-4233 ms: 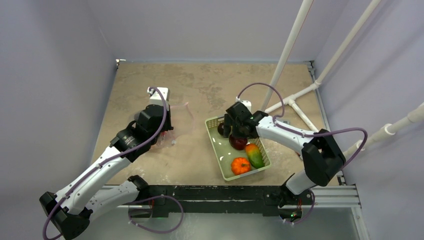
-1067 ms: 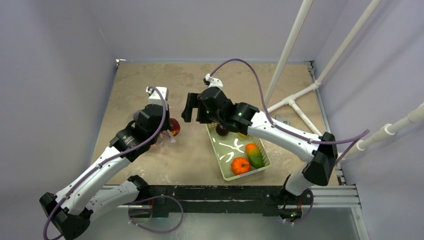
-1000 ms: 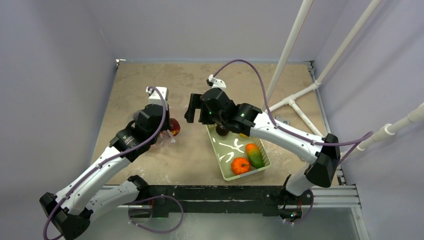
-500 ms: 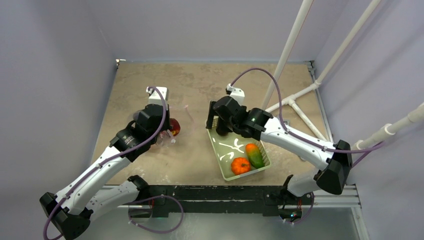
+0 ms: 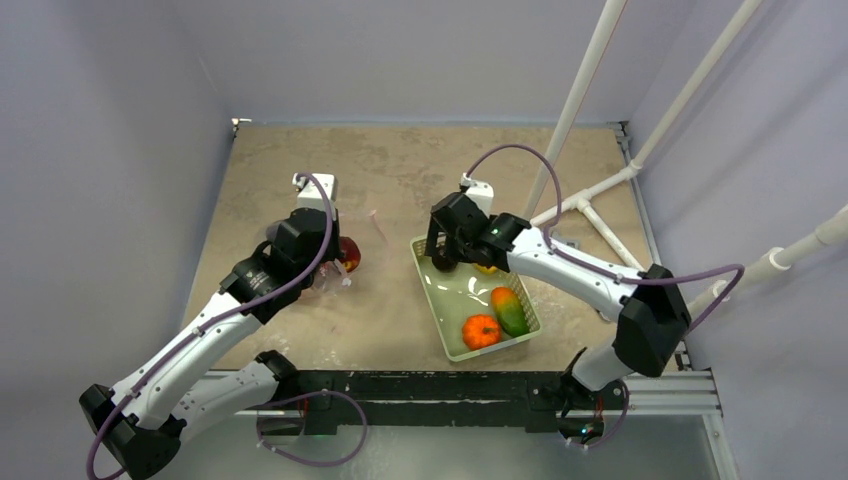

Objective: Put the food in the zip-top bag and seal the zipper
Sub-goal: Pick up the fake vegetable from the bin.

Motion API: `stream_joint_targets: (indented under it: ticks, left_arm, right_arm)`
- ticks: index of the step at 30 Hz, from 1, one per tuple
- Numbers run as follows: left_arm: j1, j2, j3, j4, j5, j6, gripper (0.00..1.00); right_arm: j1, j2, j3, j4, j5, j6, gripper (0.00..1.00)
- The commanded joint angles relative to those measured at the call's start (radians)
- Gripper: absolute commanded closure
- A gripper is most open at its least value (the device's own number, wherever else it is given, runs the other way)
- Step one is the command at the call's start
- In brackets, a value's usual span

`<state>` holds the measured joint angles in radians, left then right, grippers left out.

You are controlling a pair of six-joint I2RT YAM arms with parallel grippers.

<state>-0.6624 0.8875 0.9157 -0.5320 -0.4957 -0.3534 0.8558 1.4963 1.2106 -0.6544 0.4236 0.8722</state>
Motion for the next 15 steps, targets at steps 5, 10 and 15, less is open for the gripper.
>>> stream_joint_targets:
  ticks: [5, 10, 15]
  left_arm:
    - [-0.001, -0.001, -0.004, 0.036, -0.003, -0.001, 1.0]
    - [-0.001, 0.004, -0.004, 0.037, -0.004, 0.0, 1.0]
    - [-0.001, 0.007, -0.004, 0.038, -0.004, 0.002, 1.0]
  right_arm:
    - [-0.029, 0.104, 0.002, 0.144, -0.018, -0.068, 0.02]
    - [-0.042, 0.174, 0.015, 0.157, 0.011, -0.074, 0.03]
    - [-0.054, 0.218, 0.016, 0.174, 0.034, -0.076, 0.04]
